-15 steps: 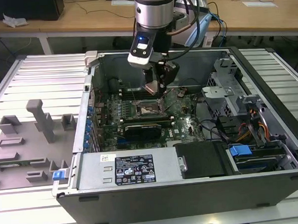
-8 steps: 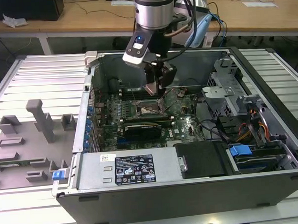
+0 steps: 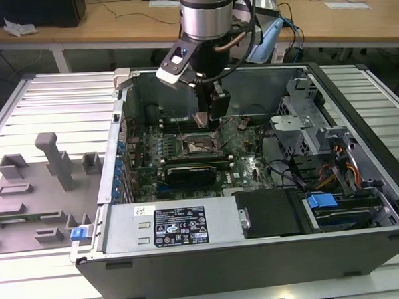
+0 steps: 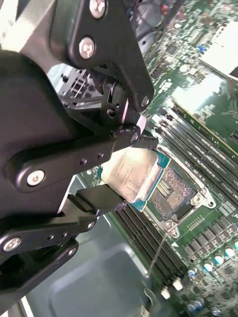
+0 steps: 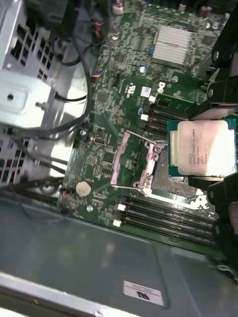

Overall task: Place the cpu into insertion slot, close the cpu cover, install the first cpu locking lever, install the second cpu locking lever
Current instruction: 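Place the cpu into insertion slot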

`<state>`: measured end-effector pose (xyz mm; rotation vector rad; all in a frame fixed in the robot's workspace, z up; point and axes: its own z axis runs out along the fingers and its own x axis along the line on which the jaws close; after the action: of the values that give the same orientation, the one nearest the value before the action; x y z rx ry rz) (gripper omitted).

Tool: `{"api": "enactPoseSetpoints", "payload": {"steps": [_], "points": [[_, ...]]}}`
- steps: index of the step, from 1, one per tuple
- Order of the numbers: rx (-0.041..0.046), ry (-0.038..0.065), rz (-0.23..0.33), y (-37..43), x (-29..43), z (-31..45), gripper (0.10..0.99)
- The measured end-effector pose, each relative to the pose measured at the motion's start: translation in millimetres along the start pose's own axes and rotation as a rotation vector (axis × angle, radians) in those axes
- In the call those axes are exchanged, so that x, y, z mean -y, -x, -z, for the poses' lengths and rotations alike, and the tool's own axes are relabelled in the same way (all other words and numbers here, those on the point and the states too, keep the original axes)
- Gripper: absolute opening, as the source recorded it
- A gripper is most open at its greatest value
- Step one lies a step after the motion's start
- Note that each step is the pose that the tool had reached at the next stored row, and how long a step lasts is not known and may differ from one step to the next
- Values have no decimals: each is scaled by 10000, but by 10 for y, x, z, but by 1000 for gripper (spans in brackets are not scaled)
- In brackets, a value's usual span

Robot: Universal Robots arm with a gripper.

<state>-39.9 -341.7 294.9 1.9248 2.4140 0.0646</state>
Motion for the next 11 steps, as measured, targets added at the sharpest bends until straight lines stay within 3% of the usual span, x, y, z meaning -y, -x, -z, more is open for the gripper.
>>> {"api": "enactPoseSetpoints", "payload": {"steps": [5, 9, 11], "points": [[66, -15, -997, 0, 1, -17, 537], [136, -32, -2063, -1, 5, -72, 537], [144, -33, -2181, -7, 21, -99, 537]]}}
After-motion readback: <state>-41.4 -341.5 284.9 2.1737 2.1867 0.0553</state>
